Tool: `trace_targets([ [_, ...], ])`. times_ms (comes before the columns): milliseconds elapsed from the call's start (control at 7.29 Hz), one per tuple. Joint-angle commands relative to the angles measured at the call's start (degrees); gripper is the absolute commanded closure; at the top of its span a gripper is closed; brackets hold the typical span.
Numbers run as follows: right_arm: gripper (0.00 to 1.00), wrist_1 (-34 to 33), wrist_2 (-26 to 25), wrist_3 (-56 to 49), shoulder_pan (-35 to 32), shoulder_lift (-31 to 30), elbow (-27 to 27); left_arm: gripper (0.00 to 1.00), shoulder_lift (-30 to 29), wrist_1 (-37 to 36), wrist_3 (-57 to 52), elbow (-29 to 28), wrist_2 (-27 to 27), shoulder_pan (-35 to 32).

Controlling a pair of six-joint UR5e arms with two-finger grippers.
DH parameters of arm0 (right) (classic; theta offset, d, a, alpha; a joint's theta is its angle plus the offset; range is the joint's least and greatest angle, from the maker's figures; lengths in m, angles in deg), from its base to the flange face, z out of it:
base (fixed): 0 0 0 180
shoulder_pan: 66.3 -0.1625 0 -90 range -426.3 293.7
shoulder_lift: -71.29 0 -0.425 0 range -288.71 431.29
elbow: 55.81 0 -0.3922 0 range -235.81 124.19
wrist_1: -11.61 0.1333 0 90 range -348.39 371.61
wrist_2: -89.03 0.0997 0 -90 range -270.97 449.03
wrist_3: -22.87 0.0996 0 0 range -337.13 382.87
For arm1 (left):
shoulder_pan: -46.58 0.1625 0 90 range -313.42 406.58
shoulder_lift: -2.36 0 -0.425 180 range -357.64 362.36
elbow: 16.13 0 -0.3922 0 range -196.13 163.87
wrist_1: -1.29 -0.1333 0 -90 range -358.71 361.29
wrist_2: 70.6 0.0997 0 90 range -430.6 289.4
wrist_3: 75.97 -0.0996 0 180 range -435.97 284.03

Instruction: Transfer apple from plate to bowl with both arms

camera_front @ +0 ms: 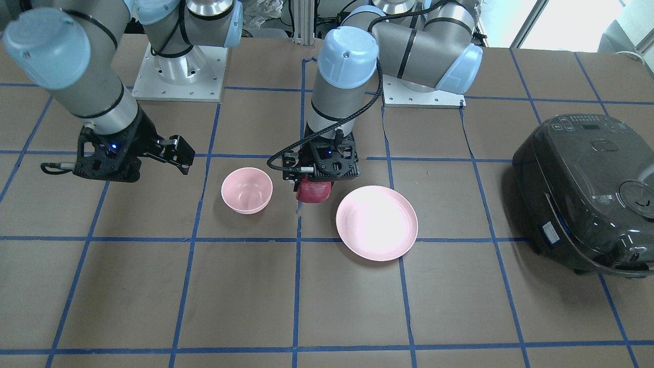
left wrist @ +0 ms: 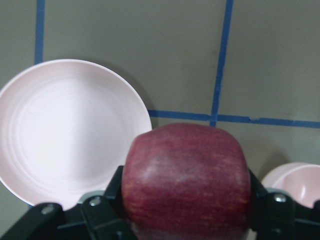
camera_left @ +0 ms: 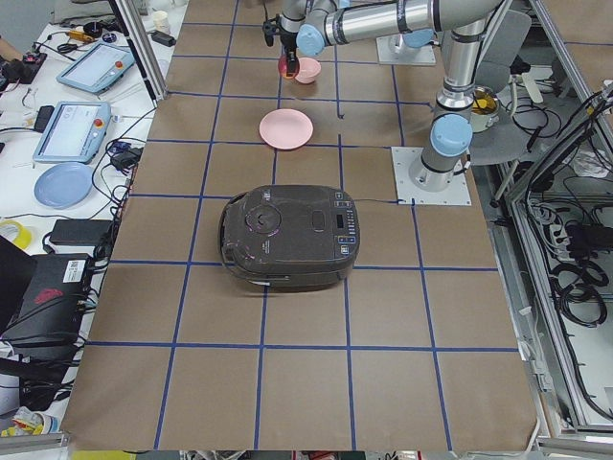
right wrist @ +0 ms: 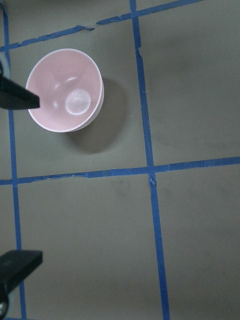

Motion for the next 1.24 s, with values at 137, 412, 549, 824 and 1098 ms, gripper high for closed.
trace_targets([
  [137, 0.0, 0.41, -1.82, 2.4, 0.03, -2.85, -1.58, 0.99, -5.44, -5.92, 9.96, -0.61, 4.47, -9.83],
  [412, 0.0, 1.38, -5.65, 3.48, 0.21, -2.93, -1.58, 0.99, -9.74, -5.66, 13.64, -3.15, 7.49, -13.79],
  [549, 0.0, 1.46, -9.6, 3.13, 0.21, -2.85, -1.5, 0.99, -11.07, -5.93, 13.93, -4.03, 7.41, -14.33],
  [824, 0.0, 1.64, -9.56, 3.13, 0.21, -3.19, -1.41, 0.98, -11.96, -5.93, 15.69, -4.48, 7.41, -15.3],
  [1098, 0.0, 1.03, -9.29, 3.13, -0.05, -3.37, -1.41, 0.94, -13.01, -6.36, 15.87, -4.74, 7.41, -15.48],
])
